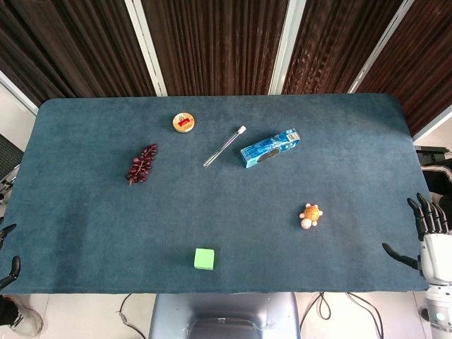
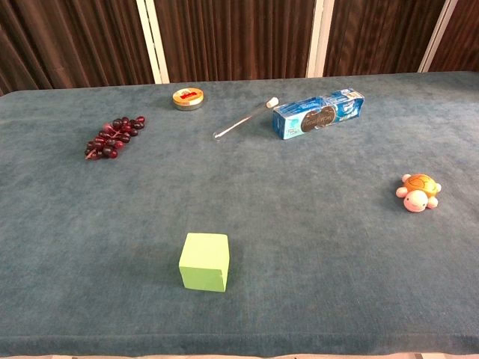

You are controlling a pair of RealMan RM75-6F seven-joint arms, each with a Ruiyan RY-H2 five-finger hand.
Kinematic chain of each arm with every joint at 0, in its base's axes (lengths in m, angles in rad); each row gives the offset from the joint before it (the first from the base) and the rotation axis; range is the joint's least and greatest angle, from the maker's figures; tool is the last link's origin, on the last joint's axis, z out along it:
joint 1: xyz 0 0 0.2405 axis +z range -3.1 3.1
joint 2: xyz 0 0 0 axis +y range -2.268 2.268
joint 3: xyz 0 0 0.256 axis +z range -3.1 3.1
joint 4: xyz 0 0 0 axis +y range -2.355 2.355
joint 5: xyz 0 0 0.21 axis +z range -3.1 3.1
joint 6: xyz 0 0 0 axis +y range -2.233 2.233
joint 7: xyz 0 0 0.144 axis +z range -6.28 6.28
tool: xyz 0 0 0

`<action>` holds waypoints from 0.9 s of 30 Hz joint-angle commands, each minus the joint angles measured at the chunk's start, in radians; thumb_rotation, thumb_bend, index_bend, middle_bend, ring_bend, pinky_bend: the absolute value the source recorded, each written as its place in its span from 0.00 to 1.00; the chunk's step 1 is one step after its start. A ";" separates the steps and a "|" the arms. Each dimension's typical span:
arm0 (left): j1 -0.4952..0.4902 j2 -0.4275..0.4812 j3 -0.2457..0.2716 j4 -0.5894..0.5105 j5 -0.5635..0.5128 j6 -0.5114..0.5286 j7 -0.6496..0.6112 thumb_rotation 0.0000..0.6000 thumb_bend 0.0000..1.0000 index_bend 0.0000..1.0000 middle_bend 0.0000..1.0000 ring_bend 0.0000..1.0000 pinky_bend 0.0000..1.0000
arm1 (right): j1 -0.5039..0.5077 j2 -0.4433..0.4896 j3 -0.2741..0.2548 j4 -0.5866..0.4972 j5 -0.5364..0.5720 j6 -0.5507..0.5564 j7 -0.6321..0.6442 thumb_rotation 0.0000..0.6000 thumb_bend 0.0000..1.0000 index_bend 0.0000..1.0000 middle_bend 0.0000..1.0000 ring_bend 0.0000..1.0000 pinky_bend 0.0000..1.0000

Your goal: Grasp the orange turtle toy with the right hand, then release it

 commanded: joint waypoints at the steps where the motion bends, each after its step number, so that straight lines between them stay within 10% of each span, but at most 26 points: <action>1: -0.002 0.003 0.000 -0.008 0.000 -0.001 0.008 1.00 0.52 0.14 0.00 0.04 0.31 | 0.001 -0.002 0.002 0.002 -0.004 -0.001 -0.003 1.00 0.09 0.00 0.00 0.00 0.00; 15: 0.005 0.003 0.000 -0.005 -0.015 0.002 0.001 1.00 0.52 0.14 0.00 0.04 0.31 | 0.082 -0.002 -0.032 -0.011 -0.121 -0.073 -0.095 1.00 0.10 0.00 0.00 0.01 0.09; 22: 0.021 -0.004 -0.005 0.008 -0.012 0.040 -0.017 1.00 0.52 0.14 0.00 0.04 0.31 | 0.175 0.013 -0.042 -0.052 -0.169 -0.195 -0.206 1.00 0.09 0.04 0.02 0.62 0.36; 27: 0.029 -0.001 -0.006 0.011 -0.012 0.052 -0.032 1.00 0.52 0.14 0.00 0.04 0.32 | 0.239 -0.003 -0.030 -0.048 -0.172 -0.270 -0.237 1.00 0.09 0.19 0.13 0.80 0.56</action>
